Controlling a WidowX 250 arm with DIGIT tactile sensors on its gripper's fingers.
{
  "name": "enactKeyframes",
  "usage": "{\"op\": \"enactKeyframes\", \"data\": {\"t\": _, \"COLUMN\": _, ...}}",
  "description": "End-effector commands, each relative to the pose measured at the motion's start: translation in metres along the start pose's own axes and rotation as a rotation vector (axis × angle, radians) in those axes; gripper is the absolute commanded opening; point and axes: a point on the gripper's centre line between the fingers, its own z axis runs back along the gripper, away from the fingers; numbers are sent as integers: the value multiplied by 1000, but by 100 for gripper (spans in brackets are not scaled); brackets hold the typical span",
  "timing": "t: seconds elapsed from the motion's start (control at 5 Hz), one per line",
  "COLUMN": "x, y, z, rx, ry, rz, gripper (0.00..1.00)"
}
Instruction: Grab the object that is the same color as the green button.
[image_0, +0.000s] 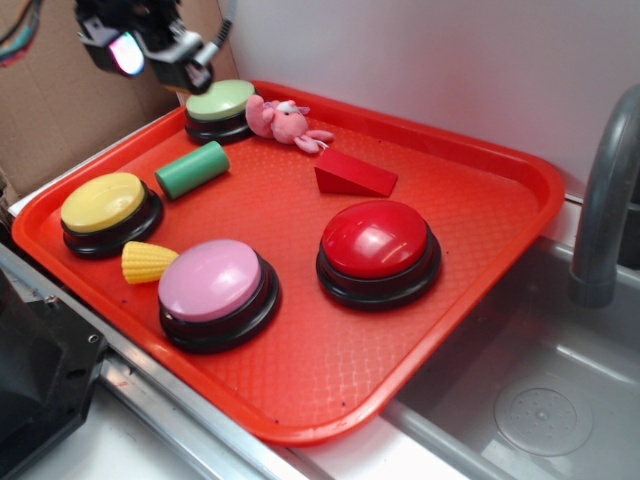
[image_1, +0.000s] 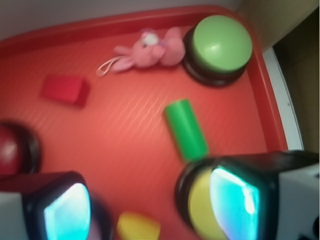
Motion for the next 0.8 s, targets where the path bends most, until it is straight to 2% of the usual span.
{"op": "enactKeyframes", "data": {"t": 0.0, "x": 23, "y": 29, "z": -61, "rx": 29, "ry": -13, "rz": 4, "gripper": 100}}
{"op": "enactKeyframes", "data": {"t": 0.2, "x": 20, "y": 32, "z": -83, "rx": 33, "ry": 3, "rz": -23, "gripper": 100}}
{"op": "enactKeyframes", "data": {"t": 0.4, "x": 14, "y": 34, "z": -103, "rx": 32, "ry": 67, "rz": -40, "gripper": 100}}
{"op": "enactKeyframes", "data": {"t": 0.6, "x": 10, "y": 33, "z": -110, "rx": -7, "ry": 84, "rz": -48, "gripper": 100}}
